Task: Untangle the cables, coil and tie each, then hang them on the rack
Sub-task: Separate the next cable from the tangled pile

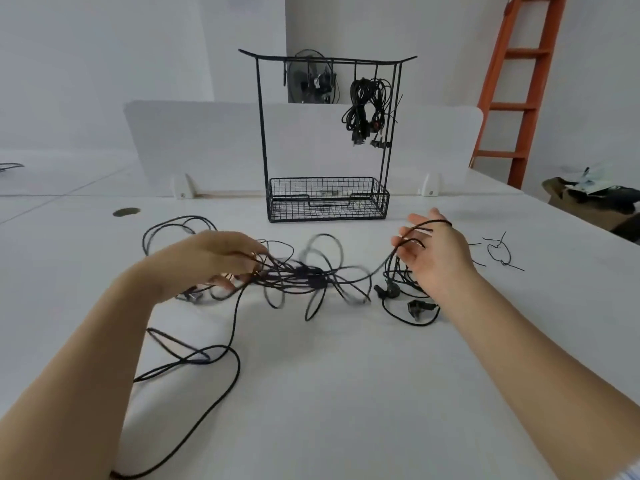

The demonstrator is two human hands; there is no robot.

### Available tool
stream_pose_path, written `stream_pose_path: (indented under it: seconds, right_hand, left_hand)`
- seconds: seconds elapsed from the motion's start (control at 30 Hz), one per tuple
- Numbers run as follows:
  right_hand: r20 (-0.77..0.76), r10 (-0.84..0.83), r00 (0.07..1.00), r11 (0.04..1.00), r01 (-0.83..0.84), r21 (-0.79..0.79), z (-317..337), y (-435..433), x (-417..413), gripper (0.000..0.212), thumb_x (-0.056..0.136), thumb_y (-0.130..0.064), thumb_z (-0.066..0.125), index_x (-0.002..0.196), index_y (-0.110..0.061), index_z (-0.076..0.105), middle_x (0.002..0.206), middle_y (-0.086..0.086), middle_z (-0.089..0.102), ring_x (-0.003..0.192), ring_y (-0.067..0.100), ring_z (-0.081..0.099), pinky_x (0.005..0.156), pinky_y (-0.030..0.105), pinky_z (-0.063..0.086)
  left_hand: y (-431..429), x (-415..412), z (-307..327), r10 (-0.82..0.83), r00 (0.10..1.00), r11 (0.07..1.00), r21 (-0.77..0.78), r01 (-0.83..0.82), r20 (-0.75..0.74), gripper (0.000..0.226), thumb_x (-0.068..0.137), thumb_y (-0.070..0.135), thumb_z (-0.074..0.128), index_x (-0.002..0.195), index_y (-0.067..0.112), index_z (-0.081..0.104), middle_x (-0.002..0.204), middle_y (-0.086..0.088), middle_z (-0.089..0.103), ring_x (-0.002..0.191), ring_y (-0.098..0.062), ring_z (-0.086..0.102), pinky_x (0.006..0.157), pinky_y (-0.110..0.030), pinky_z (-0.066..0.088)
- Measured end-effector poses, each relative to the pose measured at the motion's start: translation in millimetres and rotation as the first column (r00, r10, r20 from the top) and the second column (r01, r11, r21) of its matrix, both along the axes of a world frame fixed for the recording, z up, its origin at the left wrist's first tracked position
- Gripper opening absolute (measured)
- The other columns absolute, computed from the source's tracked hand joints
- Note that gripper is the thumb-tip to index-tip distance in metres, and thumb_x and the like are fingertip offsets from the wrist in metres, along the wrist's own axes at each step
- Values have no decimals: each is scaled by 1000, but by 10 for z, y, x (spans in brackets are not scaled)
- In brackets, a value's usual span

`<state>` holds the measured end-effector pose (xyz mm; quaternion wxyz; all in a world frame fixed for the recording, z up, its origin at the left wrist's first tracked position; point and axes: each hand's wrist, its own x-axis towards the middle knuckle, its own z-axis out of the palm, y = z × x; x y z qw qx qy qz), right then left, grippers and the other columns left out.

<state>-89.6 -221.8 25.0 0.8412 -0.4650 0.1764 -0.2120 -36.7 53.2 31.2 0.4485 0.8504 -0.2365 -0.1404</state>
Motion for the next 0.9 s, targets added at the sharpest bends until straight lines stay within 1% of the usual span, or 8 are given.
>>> stream_pose_path:
  seconds: [0.13,0.2,0.27,0.37,0.47,0.57,0.7,0.9]
  right_hand:
    - [-21,47,999,999,-47,-11,42,23,-10,27,97,-32,40,86,-11,54,79,8,51,46,18,60,40,14,44]
    - [-5,68,998,998,-68,-8,53,32,-12,29,98,-32,38,87,-10,53,79,9,52,42,17,60,40,14,45]
    - [19,108,994,994,-108,12,60,36,-23,35,99,-35,34,88,-9,54,77,11,55,41,16,61,40,15,45]
    - [74,183,980,979,-188,76,80,10,-49,49,99,-43,24,89,-6,55,75,14,60,39,16,58,37,13,41]
    - [133,162,978,968,-184,172,117,-100,-62,57,99,-45,17,84,-5,55,62,12,62,31,10,48,32,10,31]
    - [173,61,983,956,-107,273,124,-228,-52,61,98,-48,14,78,-8,55,47,7,58,28,8,42,33,9,29]
    - [175,-43,984,950,-14,311,102,-253,-26,62,98,-48,14,75,-8,54,47,5,56,29,8,47,35,9,28]
    - [234,-166,958,923,68,378,159,-228,-50,61,99,-47,18,70,-6,52,39,3,56,31,8,52,33,9,31]
  left_hand:
    - [-30,-32,67,14,996,993,-116,-4,83,67,38,78,68,63,16,73,80,-1,73,75,-6,66,68,-19,51]
    - [-176,-51,33,86,970,995,-68,-72,229,36,56,61,70,79,33,71,88,11,70,83,1,62,74,-20,44]
    - [-370,-127,-34,-120,979,990,98,104,168,34,70,42,73,99,48,58,109,22,60,104,7,53,87,-19,41]
    - [-583,-211,-153,-296,947,936,236,261,127,27,83,30,68,105,41,58,87,14,67,76,-1,56,73,-14,41]
    - [-470,-156,-68,-128,987,986,-90,137,100,14,75,36,75,86,29,71,53,9,56,48,-3,46,49,-13,34]
    - [-192,-33,-33,-59,997,874,-485,27,-49,35,45,49,86,68,25,73,49,5,55,44,-6,48,40,-12,35]
    - [-66,71,-123,266,959,920,-324,-222,98,25,80,13,70,56,22,70,43,6,51,39,-6,36,37,-13,23]
    - [38,157,-87,513,858,664,-650,-370,35,18,91,13,56,72,14,57,50,13,63,47,3,56,49,-14,45]
